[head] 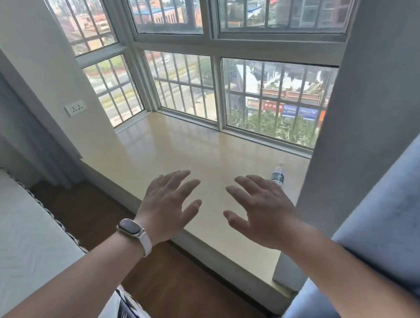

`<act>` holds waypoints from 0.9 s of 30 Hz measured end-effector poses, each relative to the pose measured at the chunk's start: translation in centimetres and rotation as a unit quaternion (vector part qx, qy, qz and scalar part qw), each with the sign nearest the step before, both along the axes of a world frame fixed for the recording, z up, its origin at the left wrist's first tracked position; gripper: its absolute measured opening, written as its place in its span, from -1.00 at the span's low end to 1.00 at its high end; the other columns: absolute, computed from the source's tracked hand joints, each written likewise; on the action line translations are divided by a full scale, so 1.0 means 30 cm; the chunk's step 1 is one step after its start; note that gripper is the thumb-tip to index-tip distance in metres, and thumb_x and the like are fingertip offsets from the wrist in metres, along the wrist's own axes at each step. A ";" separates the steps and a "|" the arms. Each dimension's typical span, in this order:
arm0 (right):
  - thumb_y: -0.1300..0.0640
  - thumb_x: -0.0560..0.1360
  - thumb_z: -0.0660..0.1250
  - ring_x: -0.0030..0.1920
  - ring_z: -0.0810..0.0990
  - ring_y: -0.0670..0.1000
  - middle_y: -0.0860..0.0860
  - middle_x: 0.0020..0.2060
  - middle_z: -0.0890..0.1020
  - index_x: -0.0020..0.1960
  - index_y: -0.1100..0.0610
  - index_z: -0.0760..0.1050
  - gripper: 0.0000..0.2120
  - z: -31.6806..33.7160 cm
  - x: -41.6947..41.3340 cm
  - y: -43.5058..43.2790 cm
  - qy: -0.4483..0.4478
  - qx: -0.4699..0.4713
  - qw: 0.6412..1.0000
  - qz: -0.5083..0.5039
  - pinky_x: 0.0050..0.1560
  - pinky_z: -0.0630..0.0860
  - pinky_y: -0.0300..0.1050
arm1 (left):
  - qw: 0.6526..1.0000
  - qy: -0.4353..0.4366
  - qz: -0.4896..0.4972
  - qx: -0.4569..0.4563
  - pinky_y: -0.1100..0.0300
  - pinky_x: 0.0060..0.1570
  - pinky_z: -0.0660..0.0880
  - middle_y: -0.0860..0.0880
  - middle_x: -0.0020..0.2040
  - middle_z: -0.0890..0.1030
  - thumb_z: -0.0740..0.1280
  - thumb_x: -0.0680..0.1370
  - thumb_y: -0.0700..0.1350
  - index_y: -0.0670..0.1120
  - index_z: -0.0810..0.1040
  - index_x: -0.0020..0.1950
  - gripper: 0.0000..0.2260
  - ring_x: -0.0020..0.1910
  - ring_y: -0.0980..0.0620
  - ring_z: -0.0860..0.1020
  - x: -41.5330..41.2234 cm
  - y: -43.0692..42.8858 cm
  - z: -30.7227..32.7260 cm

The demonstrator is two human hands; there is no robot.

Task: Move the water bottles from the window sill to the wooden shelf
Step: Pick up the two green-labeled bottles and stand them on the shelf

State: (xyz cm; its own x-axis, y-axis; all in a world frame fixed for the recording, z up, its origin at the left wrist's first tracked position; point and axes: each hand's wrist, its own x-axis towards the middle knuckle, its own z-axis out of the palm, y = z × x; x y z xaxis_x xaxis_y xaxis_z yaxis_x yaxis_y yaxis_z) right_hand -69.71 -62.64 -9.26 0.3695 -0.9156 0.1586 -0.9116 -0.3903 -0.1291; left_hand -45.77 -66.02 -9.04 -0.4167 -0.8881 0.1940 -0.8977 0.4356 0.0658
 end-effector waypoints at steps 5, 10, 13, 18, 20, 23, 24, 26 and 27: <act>-0.32 0.50 -0.05 0.46 0.29 0.13 0.06 0.45 0.40 0.46 0.01 0.35 -0.33 -0.018 0.090 -0.200 0.025 0.032 0.999 -0.014 0.37 0.24 0.10 | 1.000 0.022 -0.007 0.009 -0.08 0.42 0.13 -0.04 0.47 0.36 0.04 0.53 0.24 0.06 0.43 0.41 -0.47 0.45 -0.07 0.27 0.089 -0.217 -0.042; -0.35 0.46 -0.15 0.48 0.21 0.09 0.02 0.49 0.33 0.49 -0.02 0.29 -0.27 -0.037 0.166 -0.406 0.033 0.058 0.996 -0.051 0.39 0.18 0.05 | 0.999 0.048 -0.016 0.017 -0.08 0.41 0.14 -0.06 0.47 0.36 0.04 0.55 0.23 0.05 0.43 0.40 -0.48 0.45 -0.07 0.27 0.182 -0.440 -0.083; -0.35 0.44 -0.15 0.47 0.23 0.07 0.01 0.47 0.36 0.47 -0.02 0.32 -0.26 -0.046 0.209 -0.523 0.029 0.061 0.994 -0.084 0.39 0.16 0.06 | 0.998 0.054 -0.017 0.027 -0.05 0.44 0.08 -0.03 0.50 0.32 0.02 0.55 0.24 0.06 0.39 0.44 -0.47 0.47 -0.05 0.22 0.228 -0.554 -0.101; -0.35 0.45 -0.12 0.46 0.27 0.08 0.02 0.46 0.38 0.47 -0.02 0.34 -0.27 -0.057 0.257 -0.685 0.034 0.059 0.992 -0.108 0.39 0.20 0.08 | 0.996 0.081 -0.024 0.008 -0.11 0.42 0.14 -0.07 0.46 0.38 0.08 0.55 0.21 0.04 0.43 0.40 -0.51 0.44 -0.08 0.28 0.302 -0.707 -0.134; -0.34 0.46 -0.09 0.44 0.30 0.11 0.04 0.43 0.41 0.45 -0.01 0.37 -0.29 -0.063 0.259 -0.733 0.031 0.053 0.991 -0.120 0.38 0.24 0.10 | 0.996 0.082 -0.021 0.006 -0.12 0.40 0.17 -0.08 0.45 0.39 0.09 0.55 0.20 0.04 0.44 0.39 -0.52 0.42 -0.10 0.30 0.323 -0.759 -0.143; -0.34 0.47 -0.05 0.42 0.33 0.12 0.04 0.42 0.43 0.42 0.00 0.39 -0.32 -0.085 0.242 -0.770 0.021 0.053 0.989 -0.139 0.36 0.26 0.12 | 0.996 0.081 -0.026 0.016 -0.14 0.39 0.20 -0.09 0.44 0.40 0.08 0.55 0.20 0.02 0.45 0.38 -0.51 0.41 -0.11 0.31 0.326 -0.814 -0.159; -0.34 0.47 -0.07 0.43 0.31 0.11 0.04 0.43 0.41 0.43 -0.01 0.38 -0.31 -0.095 0.234 -0.779 0.022 0.058 0.988 -0.144 0.37 0.25 0.12 | 0.996 0.082 -0.027 0.021 -0.14 0.39 0.19 -0.10 0.44 0.40 0.08 0.55 0.20 0.02 0.45 0.38 -0.51 0.41 -0.11 0.31 0.321 -0.827 -0.162; -0.37 0.46 -0.10 0.45 0.28 0.08 0.01 0.46 0.38 0.45 -0.04 0.35 -0.29 -0.109 0.216 -0.811 0.029 0.070 0.985 -0.154 0.39 0.22 0.11 | 0.996 0.079 -0.029 0.028 -0.14 0.40 0.19 -0.10 0.45 0.39 0.08 0.54 0.20 0.02 0.44 0.39 -0.50 0.42 -0.13 0.31 0.307 -0.859 -0.161; -0.37 0.46 -0.09 0.45 0.27 0.08 0.00 0.47 0.37 0.46 -0.05 0.34 -0.30 -0.109 0.206 -0.832 0.028 0.075 0.984 -0.158 0.39 0.22 0.10 | 0.996 0.078 -0.032 0.029 -0.15 0.40 0.19 -0.10 0.44 0.40 0.08 0.54 0.20 0.02 0.44 0.39 -0.51 0.42 -0.14 0.32 0.298 -0.879 -0.158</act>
State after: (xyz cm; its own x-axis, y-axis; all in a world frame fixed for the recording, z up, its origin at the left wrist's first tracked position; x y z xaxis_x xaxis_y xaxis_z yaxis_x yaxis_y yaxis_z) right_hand -63.54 -87.60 -12.52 0.0661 -0.9978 0.0008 -0.9919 -0.0658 -0.1089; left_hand -36.83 -92.38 -13.77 -0.4406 -0.8726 0.2107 -0.8454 0.4823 0.2297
